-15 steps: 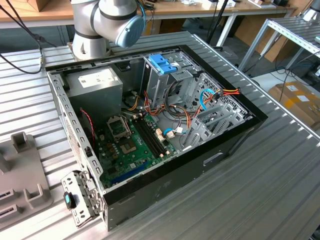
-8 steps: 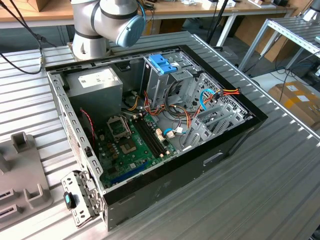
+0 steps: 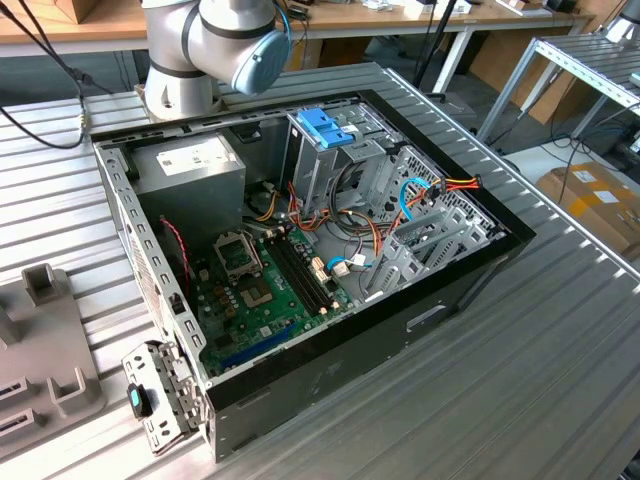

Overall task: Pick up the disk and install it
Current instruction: 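Pick up the disk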

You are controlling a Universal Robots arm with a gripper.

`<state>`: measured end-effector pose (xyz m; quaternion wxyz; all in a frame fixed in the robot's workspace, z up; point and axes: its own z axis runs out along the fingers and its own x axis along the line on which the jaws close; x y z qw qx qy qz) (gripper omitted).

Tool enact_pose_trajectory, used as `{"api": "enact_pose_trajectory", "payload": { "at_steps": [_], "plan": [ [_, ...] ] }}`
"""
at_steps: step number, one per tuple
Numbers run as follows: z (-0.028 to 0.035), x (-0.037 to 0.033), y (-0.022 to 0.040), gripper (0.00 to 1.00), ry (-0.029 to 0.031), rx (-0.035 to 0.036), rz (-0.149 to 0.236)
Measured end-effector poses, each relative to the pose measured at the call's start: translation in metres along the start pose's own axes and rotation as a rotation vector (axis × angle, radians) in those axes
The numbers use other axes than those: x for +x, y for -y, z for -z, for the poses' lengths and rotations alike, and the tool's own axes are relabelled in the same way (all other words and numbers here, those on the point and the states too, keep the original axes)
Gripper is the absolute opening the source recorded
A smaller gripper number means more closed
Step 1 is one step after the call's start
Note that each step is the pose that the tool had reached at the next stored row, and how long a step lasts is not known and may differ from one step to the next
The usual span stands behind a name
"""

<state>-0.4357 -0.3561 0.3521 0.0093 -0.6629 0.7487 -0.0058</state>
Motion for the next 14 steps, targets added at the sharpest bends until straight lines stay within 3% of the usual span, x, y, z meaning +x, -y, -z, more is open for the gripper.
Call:
{"api": "enact_pose_trajectory", "payload": {
  "at_steps": [8, 14],
  "plan": [
    [-0.0035, 0.0048, 0.0005, 0.11, -0.0002, 0.0001, -0.008],
    [-0.0056, 0.0047, 0.0023, 0.11, -0.0001, 0.0001, -0.008]
  ]
}}
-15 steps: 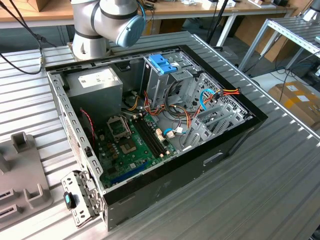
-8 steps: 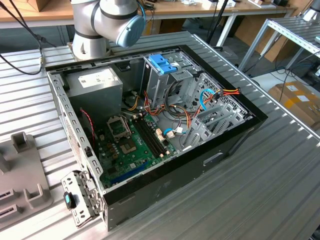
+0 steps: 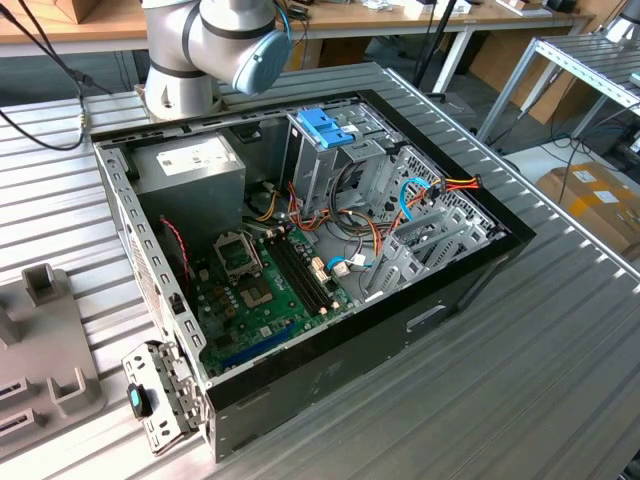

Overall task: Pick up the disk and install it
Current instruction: 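Pick up the disk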

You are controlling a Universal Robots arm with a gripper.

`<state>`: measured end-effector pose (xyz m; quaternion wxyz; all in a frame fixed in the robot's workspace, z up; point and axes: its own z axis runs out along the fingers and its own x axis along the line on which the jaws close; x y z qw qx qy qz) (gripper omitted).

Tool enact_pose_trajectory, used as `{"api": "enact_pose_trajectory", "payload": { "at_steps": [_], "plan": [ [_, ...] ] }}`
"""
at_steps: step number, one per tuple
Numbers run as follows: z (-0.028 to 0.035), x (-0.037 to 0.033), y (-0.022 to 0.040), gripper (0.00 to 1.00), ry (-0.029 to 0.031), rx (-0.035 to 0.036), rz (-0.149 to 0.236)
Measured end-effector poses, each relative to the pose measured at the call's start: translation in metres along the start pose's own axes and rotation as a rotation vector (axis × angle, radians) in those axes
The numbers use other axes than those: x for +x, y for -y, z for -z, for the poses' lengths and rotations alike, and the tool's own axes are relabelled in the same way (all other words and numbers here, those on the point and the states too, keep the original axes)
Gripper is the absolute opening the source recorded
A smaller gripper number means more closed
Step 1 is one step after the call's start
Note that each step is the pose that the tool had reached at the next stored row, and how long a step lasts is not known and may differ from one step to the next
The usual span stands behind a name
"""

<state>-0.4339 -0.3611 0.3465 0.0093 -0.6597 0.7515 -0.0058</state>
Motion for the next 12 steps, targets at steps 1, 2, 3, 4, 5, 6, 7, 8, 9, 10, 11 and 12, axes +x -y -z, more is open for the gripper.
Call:
{"api": "enact_pose_trajectory", "payload": {
  "at_steps": [1, 2, 3, 4, 5, 6, 7, 8, 9, 10, 11, 12],
  "plan": [
    [0.0000, 0.0000, 0.0001, 0.11, -0.0001, -0.0001, 0.000],
    [0.0000, 0.0000, 0.0002, 0.11, -0.0002, -0.0002, 0.000],
    [0.0000, 0.0000, 0.0002, 0.11, -0.0002, -0.0001, 0.000],
    [-0.0001, 0.0000, 0.0002, 0.11, -0.0001, -0.0001, 0.000],
    [-0.0001, 0.0000, 0.0002, 0.11, -0.0001, -0.0001, 0.000],
    [-0.0002, 0.0000, 0.0003, 0.11, -0.0001, -0.0001, 0.000],
    [-0.0002, 0.0000, 0.0003, 0.11, -0.0001, -0.0001, 0.000],
    [-0.0002, 0.0000, 0.0003, 0.17, -0.0001, -0.0001, 0.000],
    [-0.0003, 0.0000, 0.0004, 0.24, -0.0001, -0.0001, 0.000],
    [-0.0003, 0.0000, 0.0004, 0.29, -0.0001, -0.0001, 0.000],
    [-0.0004, 0.0000, 0.0004, 0.36, -0.0001, -0.0001, 0.000],
    [-0.0004, 0.0000, 0.0004, 0.36, -0.0001, -0.0001, 0.000]
  ]
}}
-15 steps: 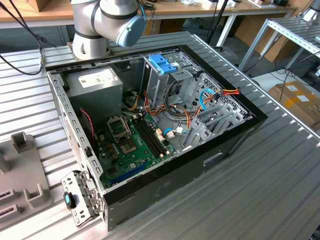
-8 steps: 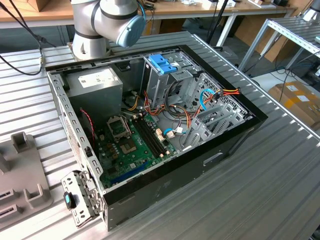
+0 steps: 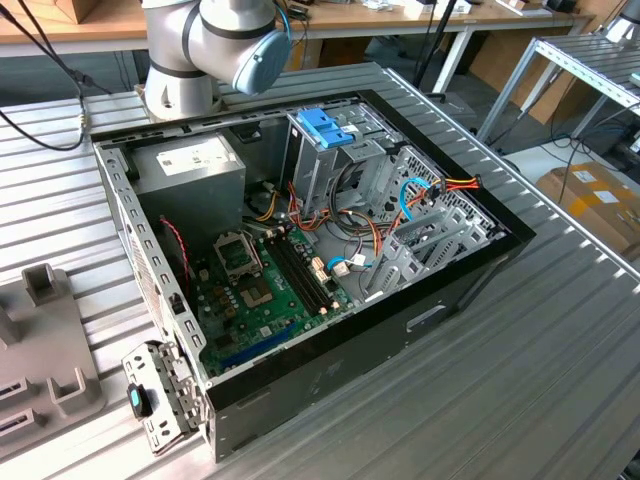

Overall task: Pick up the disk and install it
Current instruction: 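Pick up the disk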

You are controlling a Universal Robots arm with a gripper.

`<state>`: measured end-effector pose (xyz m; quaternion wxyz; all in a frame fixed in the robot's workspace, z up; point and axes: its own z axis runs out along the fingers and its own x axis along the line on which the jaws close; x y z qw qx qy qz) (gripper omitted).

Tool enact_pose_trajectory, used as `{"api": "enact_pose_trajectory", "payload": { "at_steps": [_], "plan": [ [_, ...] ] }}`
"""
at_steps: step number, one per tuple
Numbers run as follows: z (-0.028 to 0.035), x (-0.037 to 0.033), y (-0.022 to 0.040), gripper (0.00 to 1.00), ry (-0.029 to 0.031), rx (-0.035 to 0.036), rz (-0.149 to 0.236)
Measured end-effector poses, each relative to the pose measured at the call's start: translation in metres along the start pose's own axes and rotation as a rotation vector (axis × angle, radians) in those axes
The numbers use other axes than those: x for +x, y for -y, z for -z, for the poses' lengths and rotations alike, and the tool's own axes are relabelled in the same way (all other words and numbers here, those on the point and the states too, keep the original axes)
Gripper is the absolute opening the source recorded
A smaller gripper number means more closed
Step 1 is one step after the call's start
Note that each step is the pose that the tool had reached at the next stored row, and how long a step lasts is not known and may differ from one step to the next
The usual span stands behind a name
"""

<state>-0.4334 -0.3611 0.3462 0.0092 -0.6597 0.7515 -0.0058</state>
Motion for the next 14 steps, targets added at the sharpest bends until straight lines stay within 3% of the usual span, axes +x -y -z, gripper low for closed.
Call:
{"api": "enact_pose_trajectory", "payload": {
  "at_steps": [3, 6, 14],
  "plan": [
    [-0.0001, 0.0000, 0.0001, 0.54, 0.0000, 0.0000, 0.000],
    [-0.0012, 0.0000, 0.0002, 0.54, 0.0000, 0.0002, 0.000],
    [-0.0200, -0.0003, -0.0003, 0.54, 0.0001, -0.0001, 0.034]
  ]
}}
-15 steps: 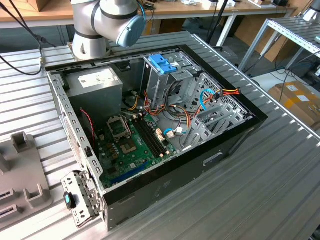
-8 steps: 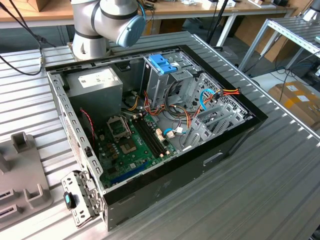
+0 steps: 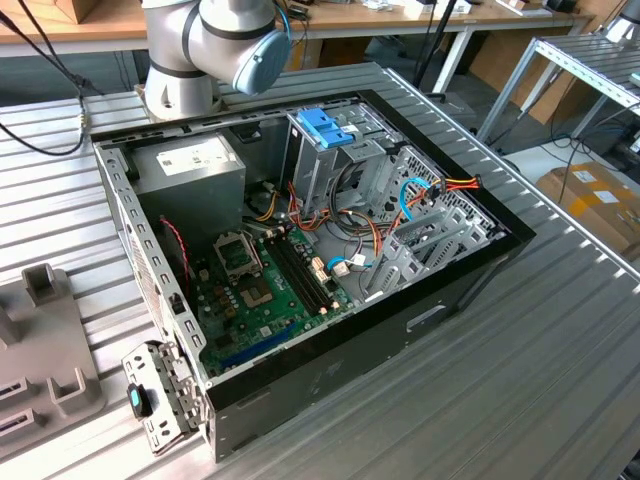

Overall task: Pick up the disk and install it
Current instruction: 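Pick up the disk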

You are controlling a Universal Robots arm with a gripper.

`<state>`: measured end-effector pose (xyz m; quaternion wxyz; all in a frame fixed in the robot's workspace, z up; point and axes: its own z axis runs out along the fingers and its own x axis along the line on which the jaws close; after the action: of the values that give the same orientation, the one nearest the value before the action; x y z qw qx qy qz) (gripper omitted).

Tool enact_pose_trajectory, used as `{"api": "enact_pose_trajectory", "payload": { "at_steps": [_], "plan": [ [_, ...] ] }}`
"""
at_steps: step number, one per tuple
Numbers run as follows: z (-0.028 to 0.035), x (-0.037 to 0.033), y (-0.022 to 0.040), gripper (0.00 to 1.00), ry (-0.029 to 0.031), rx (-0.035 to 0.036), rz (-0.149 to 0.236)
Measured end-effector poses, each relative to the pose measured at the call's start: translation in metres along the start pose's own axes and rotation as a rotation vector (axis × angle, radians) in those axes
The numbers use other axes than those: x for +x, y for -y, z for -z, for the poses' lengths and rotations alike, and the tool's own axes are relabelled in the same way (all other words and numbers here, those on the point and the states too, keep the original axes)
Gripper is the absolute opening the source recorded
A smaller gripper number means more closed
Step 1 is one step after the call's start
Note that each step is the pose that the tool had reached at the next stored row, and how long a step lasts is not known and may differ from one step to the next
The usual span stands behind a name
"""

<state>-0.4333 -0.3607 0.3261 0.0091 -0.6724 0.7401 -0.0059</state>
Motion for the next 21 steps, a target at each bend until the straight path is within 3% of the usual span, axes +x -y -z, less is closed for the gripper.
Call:
{"api": "enact_pose_trajectory", "payload": {
  "at_steps": [10, 21],
  "plan": [
    [-0.0171, 0.0001, -0.0004, 0.54, 0.0009, -0.0003, 0.059],
    [-0.0174, 0.0001, -0.0004, 0.54, 0.0009, -0.0003, 0.059]
  ]
}}
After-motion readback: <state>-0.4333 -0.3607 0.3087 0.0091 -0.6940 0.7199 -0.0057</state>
